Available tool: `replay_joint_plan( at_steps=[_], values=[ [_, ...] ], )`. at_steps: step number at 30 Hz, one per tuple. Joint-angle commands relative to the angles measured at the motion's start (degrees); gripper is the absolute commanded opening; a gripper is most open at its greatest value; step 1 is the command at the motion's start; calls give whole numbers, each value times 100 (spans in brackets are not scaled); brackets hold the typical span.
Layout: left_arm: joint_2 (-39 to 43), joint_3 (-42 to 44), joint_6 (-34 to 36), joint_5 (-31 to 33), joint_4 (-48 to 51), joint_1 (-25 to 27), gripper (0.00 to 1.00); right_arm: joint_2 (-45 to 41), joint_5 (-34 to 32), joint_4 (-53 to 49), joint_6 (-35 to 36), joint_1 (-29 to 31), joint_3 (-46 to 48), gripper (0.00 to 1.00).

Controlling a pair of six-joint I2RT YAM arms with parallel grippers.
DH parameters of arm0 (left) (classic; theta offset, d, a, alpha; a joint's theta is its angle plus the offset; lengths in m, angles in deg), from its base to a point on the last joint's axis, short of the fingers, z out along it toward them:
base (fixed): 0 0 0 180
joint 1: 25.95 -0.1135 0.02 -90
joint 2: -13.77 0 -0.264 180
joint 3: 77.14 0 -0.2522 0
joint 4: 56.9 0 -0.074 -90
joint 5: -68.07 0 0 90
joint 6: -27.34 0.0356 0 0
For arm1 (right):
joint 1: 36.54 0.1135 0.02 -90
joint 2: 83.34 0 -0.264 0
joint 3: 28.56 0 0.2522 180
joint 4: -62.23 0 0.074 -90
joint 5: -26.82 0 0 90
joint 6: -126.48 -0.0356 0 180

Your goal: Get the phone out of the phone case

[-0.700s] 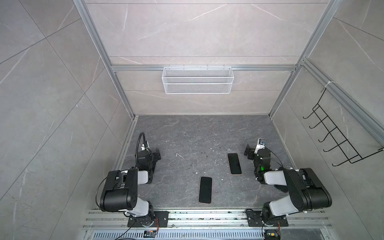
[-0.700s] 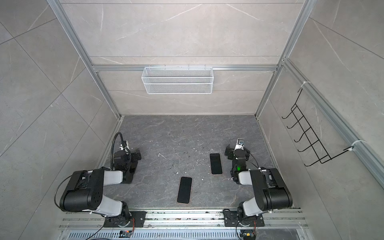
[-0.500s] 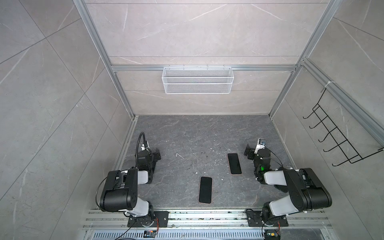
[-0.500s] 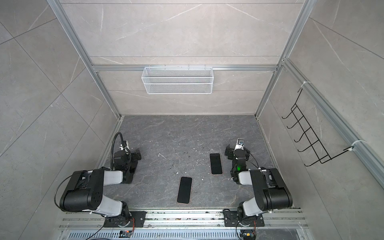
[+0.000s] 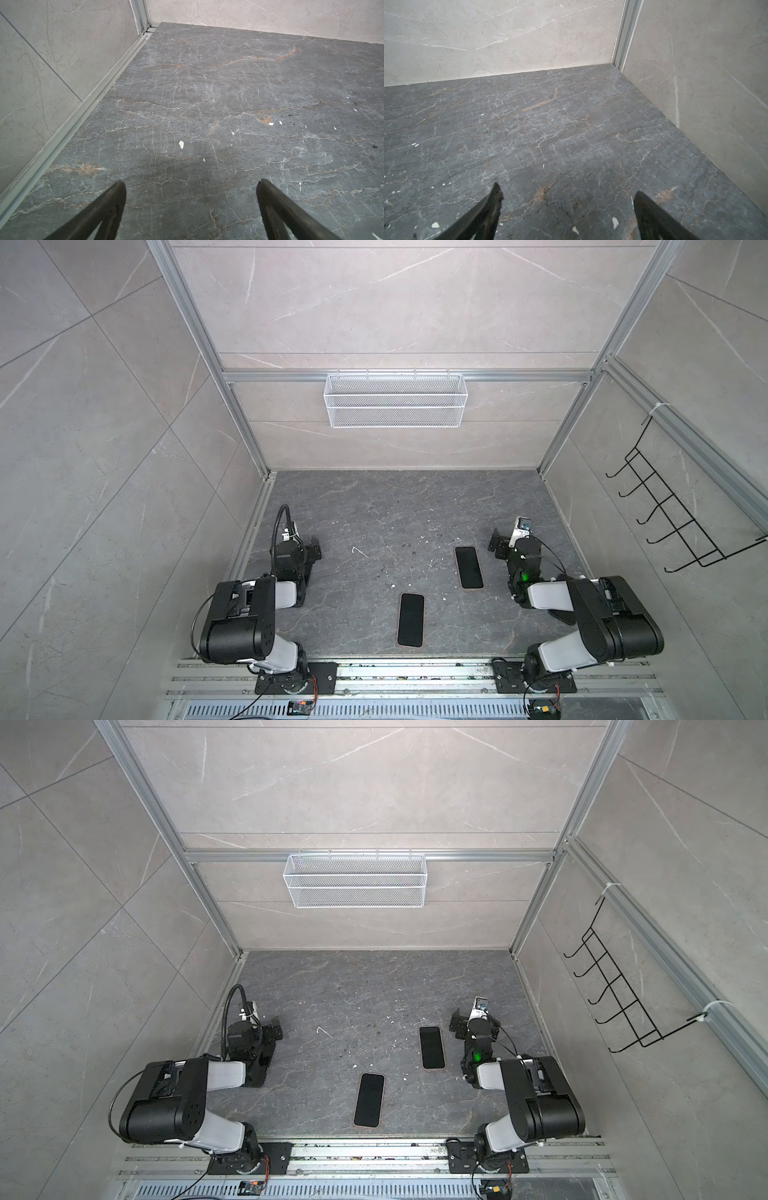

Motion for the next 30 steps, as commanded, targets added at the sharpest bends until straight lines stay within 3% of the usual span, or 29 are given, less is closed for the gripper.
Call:
replay_joint_plan(
  at_steps=[1,11,12,13,14,16,18,21,26,30],
  values=[
    [10,-27,9,-13,-246,15,100,39,-78,150,-77,-18,42,100],
    [108,-22,71,-151,-293,21,100,-175,-5,105,60,40,77,100],
    [336,-97,163,-294,91,51,100,-425,-383,-104,191,239,19,100],
    [569,-200,190,-258,478,103,100,-751,-1049,-822,196,505,-205,100],
    [820,-320,178,-55,911,194,100,-1101,-1248,-1907,75,601,-599,100],
    [1257,-592,17,408,1732,346,100,-1523,-1097,-3782,-438,627,-1443,100],
    [1653,-1078,-669,549,2981,388,100,-1681,-947,-5161,-689,823,-2199,100],
    [2034,-1571,-1420,68,4117,475,100,-1816,-804,-6445,-907,1236,-2909,100],
    [2105,-2370,-2304,-1417,5661,678,100,-1792,-457,-8431,-1587,1702,-3788,100],
    [2125,-2881,-2512,-1694,6796,1149,100,-2035,301,-9283,-2086,1902,-3794,100]
  ],
)
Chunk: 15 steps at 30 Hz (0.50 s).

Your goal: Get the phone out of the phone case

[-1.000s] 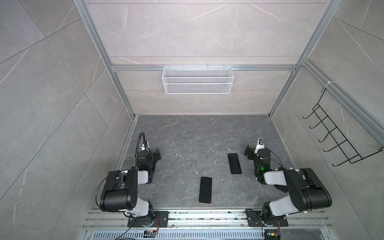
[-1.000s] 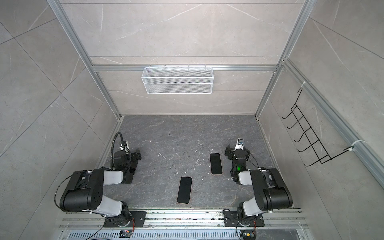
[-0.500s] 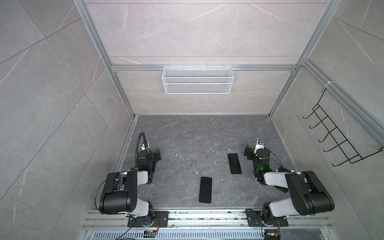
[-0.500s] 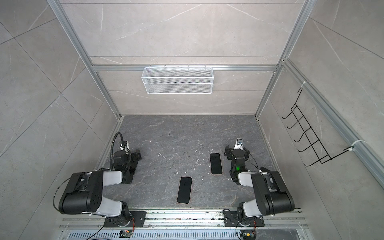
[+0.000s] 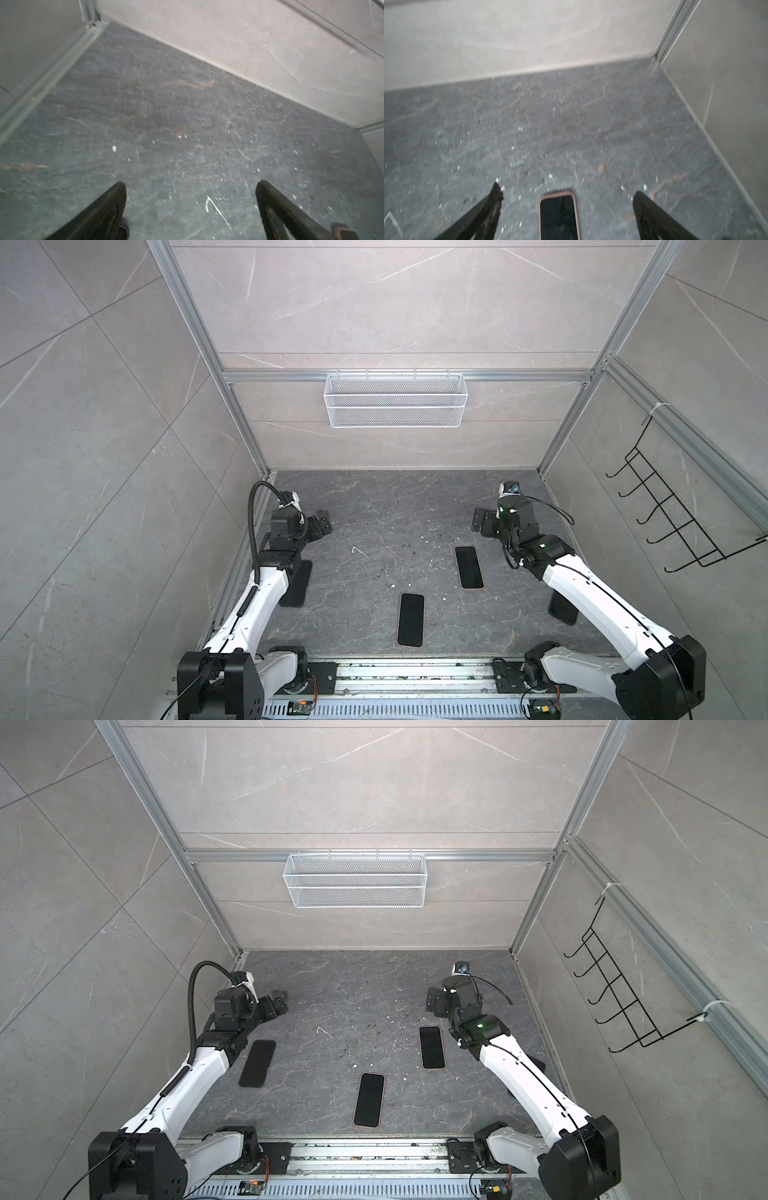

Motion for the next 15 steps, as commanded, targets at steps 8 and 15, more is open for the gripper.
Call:
replay_joint_plan(
  at_steps=[8,15],
  values=[
    [354,-353,-737,333,2408,2149,100,-500,1336,-1557,-2386,2225,914,100],
    [650,160,-1256,841,2444,2970,100,1567,604,-1152,-3988,4693,345,100]
  ],
)
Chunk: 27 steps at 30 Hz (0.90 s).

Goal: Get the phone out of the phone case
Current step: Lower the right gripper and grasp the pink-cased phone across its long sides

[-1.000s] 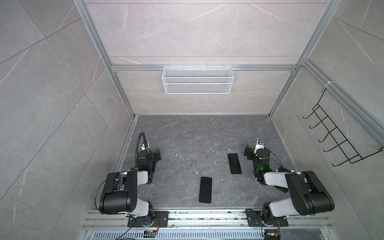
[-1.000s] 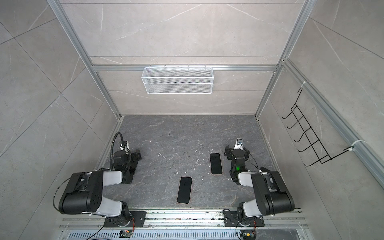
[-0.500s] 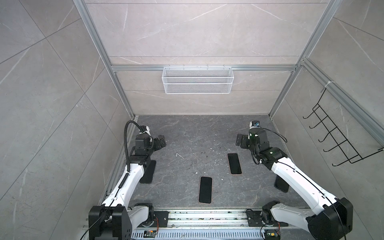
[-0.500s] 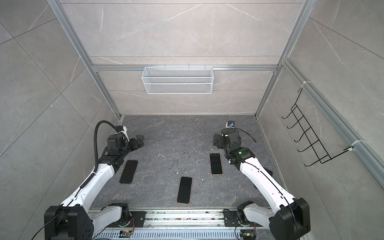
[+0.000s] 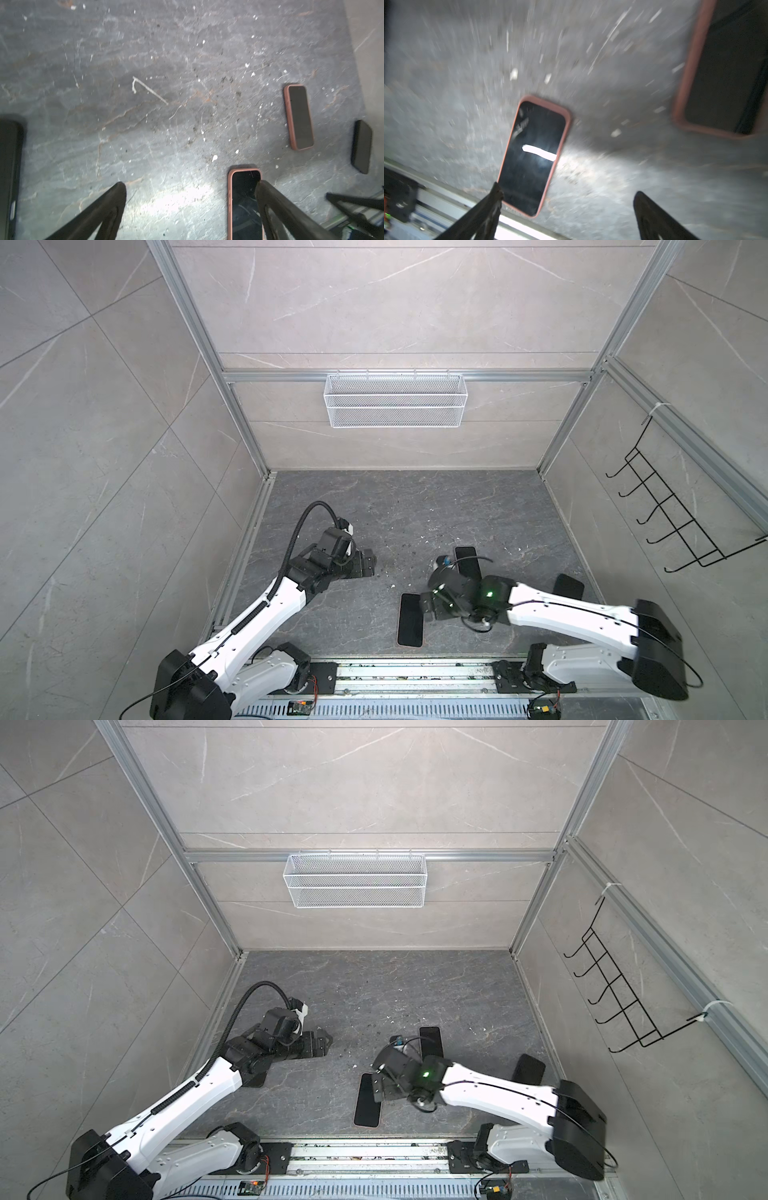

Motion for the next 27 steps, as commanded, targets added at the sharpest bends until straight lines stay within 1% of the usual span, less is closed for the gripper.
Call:
replay_joint_plan(
  at_steps=[1,3,5,8,13,18,27],
  values=[
    [255,177,-378,461,253,281,100,854,-366,89,-1040,593,-469,100],
    [373,251,-449,533,275,399,100,1247,-541,-4,-1405,859,-725,100],
    [494,280,-499,642,370,535,100,1437,-711,-71,-1676,1013,-831,100],
    [644,333,-537,790,468,677,100,1502,-810,-27,-1969,1176,-828,100],
    [870,463,-619,856,509,726,100,1679,-822,94,-2321,1320,-804,100],
    [1018,544,-649,924,521,726,100,1747,-1123,-37,-2732,1391,-814,100],
    [1105,660,-734,960,462,750,100,2124,-1083,-2,-2771,1400,-961,100]
  ],
)
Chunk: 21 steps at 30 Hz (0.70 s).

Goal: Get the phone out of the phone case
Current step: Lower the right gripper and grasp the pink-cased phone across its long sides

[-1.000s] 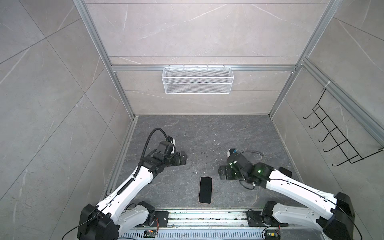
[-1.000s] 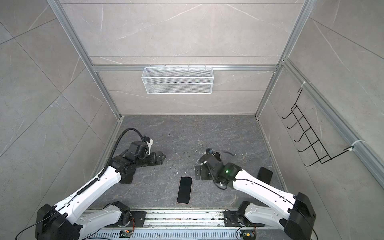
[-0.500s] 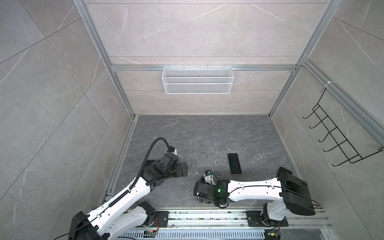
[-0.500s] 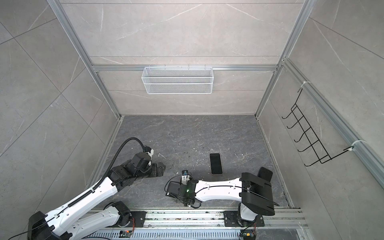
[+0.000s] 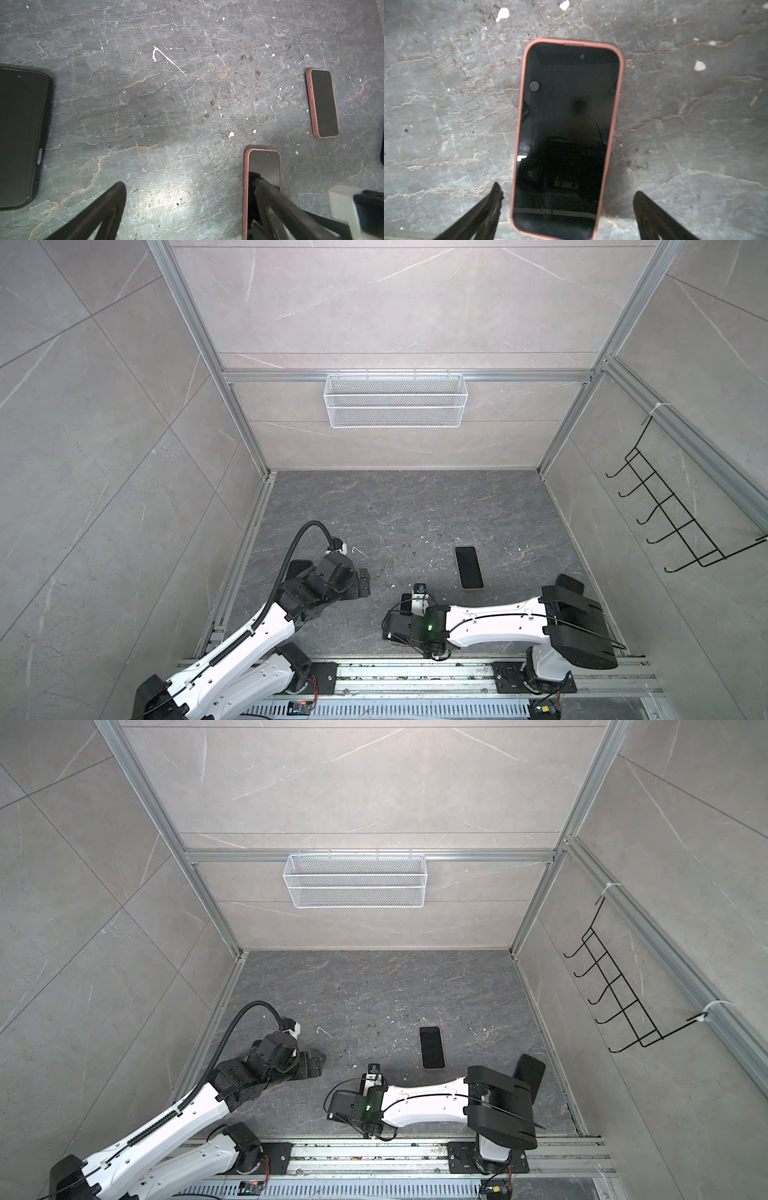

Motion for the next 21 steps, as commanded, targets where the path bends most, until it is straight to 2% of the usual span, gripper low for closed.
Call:
replay_joint_plan(
  at_steps=[1,12,21],
  values=[
    [69,18,-81,109,-14,34,100,213,-102,-69,-117,39,-185,100],
    [34,104,-175,57,-167,70,99,540,69,-102,0,39,-330,99],
    [8,174,-250,-19,-328,113,99,706,195,-217,155,39,-363,88]
  ],
)
